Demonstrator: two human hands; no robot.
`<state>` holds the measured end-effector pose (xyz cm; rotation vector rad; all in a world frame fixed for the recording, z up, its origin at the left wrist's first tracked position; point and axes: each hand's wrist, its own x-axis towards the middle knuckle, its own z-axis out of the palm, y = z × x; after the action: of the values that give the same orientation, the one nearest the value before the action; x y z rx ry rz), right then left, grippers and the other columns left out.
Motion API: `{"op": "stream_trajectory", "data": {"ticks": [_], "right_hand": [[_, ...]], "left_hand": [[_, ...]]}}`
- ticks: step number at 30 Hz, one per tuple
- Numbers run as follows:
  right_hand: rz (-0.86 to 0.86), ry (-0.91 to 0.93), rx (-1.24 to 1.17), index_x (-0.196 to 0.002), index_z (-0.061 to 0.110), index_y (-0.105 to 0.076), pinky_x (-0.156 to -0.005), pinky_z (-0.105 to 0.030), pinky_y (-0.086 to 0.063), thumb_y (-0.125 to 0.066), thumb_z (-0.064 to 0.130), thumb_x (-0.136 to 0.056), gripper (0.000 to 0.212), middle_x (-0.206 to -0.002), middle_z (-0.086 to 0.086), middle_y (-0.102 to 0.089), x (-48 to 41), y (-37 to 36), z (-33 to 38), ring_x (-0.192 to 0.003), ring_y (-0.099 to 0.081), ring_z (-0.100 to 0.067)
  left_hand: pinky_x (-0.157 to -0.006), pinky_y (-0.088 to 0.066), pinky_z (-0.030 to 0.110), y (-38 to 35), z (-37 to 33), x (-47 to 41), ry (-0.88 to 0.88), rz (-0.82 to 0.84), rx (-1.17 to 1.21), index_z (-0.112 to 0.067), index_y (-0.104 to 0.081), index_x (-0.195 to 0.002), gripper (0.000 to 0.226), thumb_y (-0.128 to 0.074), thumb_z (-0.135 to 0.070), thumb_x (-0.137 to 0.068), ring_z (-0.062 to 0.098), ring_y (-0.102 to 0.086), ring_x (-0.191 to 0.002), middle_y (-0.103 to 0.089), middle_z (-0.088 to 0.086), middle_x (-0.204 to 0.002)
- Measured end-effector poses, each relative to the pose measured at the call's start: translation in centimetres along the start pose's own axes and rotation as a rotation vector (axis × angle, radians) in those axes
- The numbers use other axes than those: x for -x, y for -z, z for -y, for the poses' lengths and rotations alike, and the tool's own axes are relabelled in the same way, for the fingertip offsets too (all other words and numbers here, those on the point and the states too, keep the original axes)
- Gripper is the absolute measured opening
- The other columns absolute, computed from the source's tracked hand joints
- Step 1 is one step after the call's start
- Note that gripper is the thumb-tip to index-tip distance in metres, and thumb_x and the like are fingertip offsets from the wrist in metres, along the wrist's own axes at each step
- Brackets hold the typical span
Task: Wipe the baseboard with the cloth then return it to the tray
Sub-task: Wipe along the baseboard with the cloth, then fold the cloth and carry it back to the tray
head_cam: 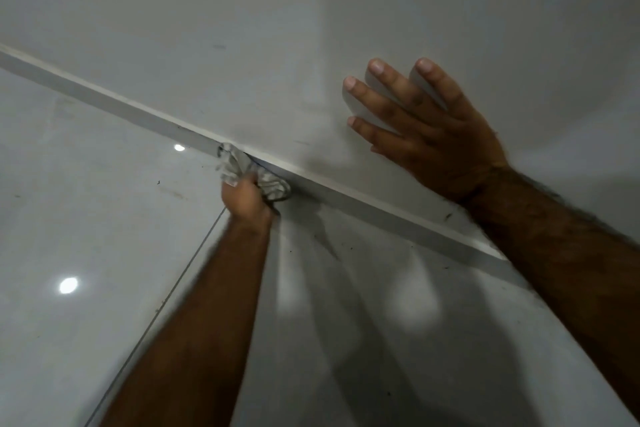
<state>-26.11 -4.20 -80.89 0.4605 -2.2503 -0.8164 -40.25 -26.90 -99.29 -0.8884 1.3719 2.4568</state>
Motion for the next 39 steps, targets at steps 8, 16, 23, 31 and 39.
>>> {"op": "stream_trajectory", "data": {"ticks": [8,16,23,31,39], "right_hand": [[0.023,-0.004,-0.004,-0.146,0.015,-0.062,-0.128,-0.049,-0.014,-0.050,0.025,-0.114,0.036,-0.163,-0.009,-0.046,-0.2,0.3,0.1,-0.150,-0.045,-0.033],[0.027,0.010,0.010,-0.144,0.014,-0.064,-0.121,-0.057,-0.025,-0.049,0.024,-0.114,0.035,-0.161,-0.008,-0.048,-0.5,0.8,0.2,-0.148,-0.048,-0.031],[0.349,-0.179,-0.424,-0.154,0.021,-0.052,-0.124,-0.054,-0.032,-0.070,0.043,-0.097,0.064,-0.164,-0.012,-0.044,-0.8,3.9,2.5,-0.151,-0.043,-0.032],[1.186,-1.400,-1.718,-0.133,0.015,-0.068,-0.102,-0.041,-0.056,-0.090,0.040,-0.083,0.060,-0.120,-0.006,-0.079,-5.9,15.7,-4.2,-0.108,-0.074,-0.021],[0.718,-1.834,-1.876,-0.121,0.007,-0.074,-0.087,-0.036,-0.061,-0.082,-0.002,-0.085,0.038,-0.113,-0.011,-0.082,-15.5,28.3,-19.2,-0.110,-0.077,-0.030]], "left_hand": [[-0.034,-0.052,0.023,-1.1,3.1,4.6,0.015,0.155,-0.227,-0.002,-0.064,-0.090,0.025,-0.050,0.018,-0.092,0.024,-0.067,-0.049,-0.070,0.005,-0.056],[-0.088,-0.058,0.066,-0.3,6.5,9.3,0.225,0.388,-0.382,0.011,-0.069,-0.114,0.035,-0.071,0.009,-0.079,0.059,-0.070,-0.100,-0.074,0.035,-0.107],[-0.105,-0.054,0.053,2.0,-0.7,15.2,0.363,0.306,-0.214,0.000,-0.067,-0.130,0.038,-0.061,-0.019,-0.097,0.041,-0.068,-0.119,-0.072,0.025,-0.126],[-0.116,-0.041,0.056,-3.3,-14.5,26.9,0.439,0.454,-0.048,0.003,-0.047,-0.150,0.048,-0.047,-0.006,-0.103,0.043,-0.051,-0.140,-0.055,0.029,-0.148],[-0.086,-0.064,0.037,-12.9,-31.9,40.1,0.240,0.625,-0.425,-0.008,-0.072,-0.121,0.026,-0.066,-0.004,-0.096,0.029,-0.073,-0.108,-0.077,0.016,-0.118]]}}
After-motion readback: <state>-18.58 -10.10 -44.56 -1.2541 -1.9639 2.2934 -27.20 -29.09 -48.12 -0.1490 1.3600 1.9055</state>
